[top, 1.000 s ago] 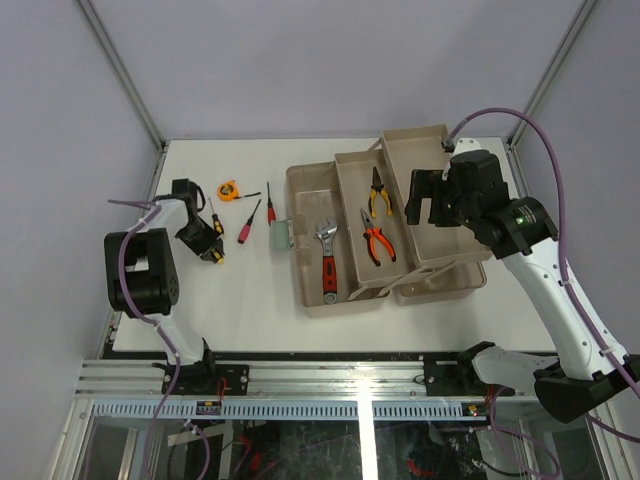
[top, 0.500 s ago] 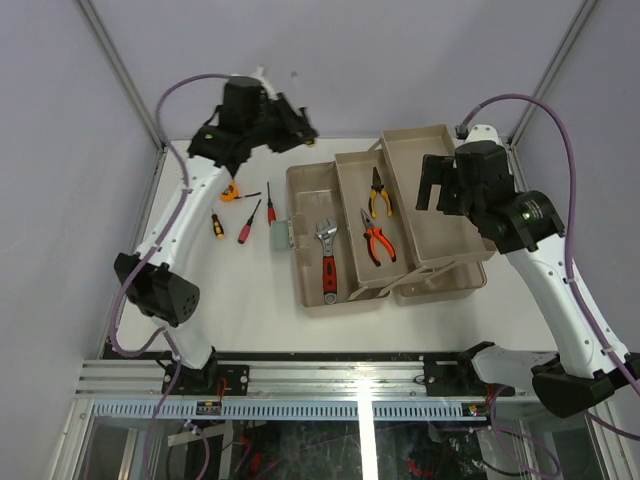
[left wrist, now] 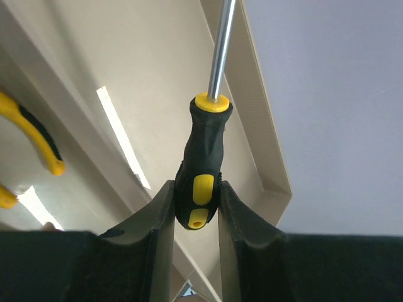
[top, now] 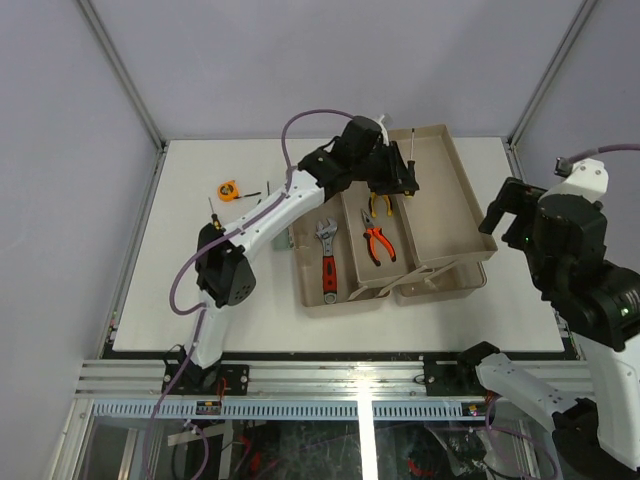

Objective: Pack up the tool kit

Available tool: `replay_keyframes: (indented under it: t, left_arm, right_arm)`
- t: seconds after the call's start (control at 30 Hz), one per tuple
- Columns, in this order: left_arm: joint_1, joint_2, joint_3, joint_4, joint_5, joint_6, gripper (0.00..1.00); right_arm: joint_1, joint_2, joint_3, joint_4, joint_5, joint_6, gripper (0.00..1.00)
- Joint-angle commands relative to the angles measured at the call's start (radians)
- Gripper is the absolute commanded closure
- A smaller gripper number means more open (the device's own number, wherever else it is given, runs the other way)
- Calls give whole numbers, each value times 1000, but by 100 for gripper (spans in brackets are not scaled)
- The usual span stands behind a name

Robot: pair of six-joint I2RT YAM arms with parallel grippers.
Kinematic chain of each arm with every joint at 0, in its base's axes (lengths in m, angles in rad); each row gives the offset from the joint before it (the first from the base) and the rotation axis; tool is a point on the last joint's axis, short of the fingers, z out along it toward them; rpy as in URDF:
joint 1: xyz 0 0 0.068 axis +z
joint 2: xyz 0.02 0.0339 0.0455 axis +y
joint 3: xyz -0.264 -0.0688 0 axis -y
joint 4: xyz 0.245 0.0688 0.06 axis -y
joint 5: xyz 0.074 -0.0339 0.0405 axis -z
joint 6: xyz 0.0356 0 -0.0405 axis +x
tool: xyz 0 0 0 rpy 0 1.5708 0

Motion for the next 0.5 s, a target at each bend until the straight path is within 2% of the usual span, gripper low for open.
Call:
replay_keyframes:
  t: [0.0, 0.3, 0.4, 0.47]
  left_arm:
    - [-49, -24, -5, 106, -44, -58, 100]
    - [-125, -16, -74, 132, -118, -164, 100]
    - [-131, -17, -89, 113, -147, -184, 96]
    - [-131, -18, -100, 103, -155, -189, 88]
  right_arm:
    - [-2, -27, 26, -60, 104, 24, 0]
    - [-3, -28, 22, -62, 101, -2, 1]
    - [-3, -29, 24, -64, 104, -11, 1]
    - [-2, -31, 26, -66, 107, -15, 0]
